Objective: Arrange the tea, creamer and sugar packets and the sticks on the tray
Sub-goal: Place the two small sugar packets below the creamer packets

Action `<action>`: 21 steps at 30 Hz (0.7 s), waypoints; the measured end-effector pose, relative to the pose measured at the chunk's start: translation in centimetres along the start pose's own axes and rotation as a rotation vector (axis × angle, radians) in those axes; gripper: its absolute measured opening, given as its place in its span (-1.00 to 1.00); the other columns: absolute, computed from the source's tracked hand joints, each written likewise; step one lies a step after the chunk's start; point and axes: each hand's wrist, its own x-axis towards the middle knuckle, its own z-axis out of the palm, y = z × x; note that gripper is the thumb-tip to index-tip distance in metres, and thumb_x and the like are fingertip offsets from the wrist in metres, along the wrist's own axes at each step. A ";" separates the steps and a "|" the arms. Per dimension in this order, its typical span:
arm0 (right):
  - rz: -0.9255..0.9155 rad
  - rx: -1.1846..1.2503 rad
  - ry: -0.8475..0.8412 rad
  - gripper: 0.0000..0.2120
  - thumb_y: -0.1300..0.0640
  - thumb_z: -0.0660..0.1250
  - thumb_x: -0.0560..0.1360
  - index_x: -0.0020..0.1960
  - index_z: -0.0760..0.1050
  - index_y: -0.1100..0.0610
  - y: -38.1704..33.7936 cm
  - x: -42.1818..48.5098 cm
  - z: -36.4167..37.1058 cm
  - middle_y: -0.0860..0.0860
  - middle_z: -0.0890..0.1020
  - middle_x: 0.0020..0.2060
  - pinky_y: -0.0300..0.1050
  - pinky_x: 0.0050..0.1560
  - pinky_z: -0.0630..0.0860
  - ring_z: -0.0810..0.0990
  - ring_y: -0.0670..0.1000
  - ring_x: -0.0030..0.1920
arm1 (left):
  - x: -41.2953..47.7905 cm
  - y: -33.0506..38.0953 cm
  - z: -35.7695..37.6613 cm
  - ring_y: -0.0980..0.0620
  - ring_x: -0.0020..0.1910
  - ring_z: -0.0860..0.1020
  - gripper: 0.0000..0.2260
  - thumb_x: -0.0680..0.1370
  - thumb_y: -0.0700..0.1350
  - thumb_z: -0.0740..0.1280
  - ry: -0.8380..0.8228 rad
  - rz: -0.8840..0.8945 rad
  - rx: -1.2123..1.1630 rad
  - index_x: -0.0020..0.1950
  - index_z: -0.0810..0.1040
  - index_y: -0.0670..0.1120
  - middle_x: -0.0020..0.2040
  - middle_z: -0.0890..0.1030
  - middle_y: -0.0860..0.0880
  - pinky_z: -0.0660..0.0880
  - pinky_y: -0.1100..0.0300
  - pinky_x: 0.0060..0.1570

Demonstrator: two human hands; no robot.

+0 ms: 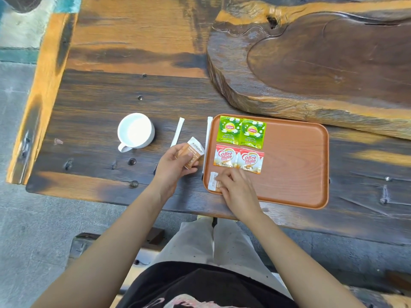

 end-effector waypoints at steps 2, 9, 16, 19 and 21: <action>0.002 0.001 0.008 -0.74 0.30 0.33 0.39 0.06 0.54 0.12 0.1 0.0 0.0 0.07 0.54 -0.05 0.01 0.00 0.48 0.48 0.13 -0.02 | 0.0 -0.1 0.0 0.02 -0.20 0.58 -0.71 0.52 -0.32 0.26 -0.024 0.030 0.082 0.23 0.45 -0.14 0.00 0.59 -0.14 0.60 0.33 -0.32; 0.385 0.666 0.123 -0.77 0.11 0.26 0.53 0.17 0.49 0.13 -2.3 1.8 -3.1 0.04 0.56 -0.05 -0.34 -0.06 0.43 0.53 -0.05 -0.10 | -0.6 0.0 1.2 0.13 -0.27 0.58 -0.69 0.46 -0.38 0.33 -0.267 0.117 0.276 0.15 0.50 -0.11 -0.15 0.66 -0.02 0.55 0.33 -0.37; 0.409 0.669 0.098 -0.93 0.16 0.32 0.47 -0.12 0.55 0.16 -1.2 2.1 -5.8 0.18 0.56 -0.33 -0.12 -0.22 0.39 0.44 -0.06 -0.34 | -0.6 0.3 3.4 -0.02 -0.20 0.54 -0.94 0.51 -0.21 0.32 -0.321 0.135 0.350 -0.10 0.58 -0.10 -0.21 0.63 -0.13 0.50 0.16 -0.15; 0.346 0.542 0.121 -0.92 0.17 0.33 0.47 -0.05 0.56 0.08 -0.9 2.2 -6.7 -0.11 0.52 -0.39 -0.33 -0.29 0.32 0.41 -0.17 -0.38 | -0.5 0.5 4.0 -0.03 -0.22 0.52 -0.93 0.49 -0.22 0.35 -0.376 0.127 0.448 -0.04 0.55 -0.14 -0.19 0.60 -0.19 0.45 0.25 -0.27; 0.419 0.659 0.209 -0.88 0.16 0.35 0.47 0.01 0.53 0.07 -1.2 2.1 -6.9 -0.12 0.50 -0.36 -0.30 -0.24 0.37 0.44 -0.14 -0.34 | -0.6 0.6 4.8 0.03 -0.31 0.55 -0.92 0.48 -0.25 0.35 -0.384 0.095 0.397 -0.05 0.54 -0.12 -0.24 0.60 -0.14 0.51 0.29 -0.37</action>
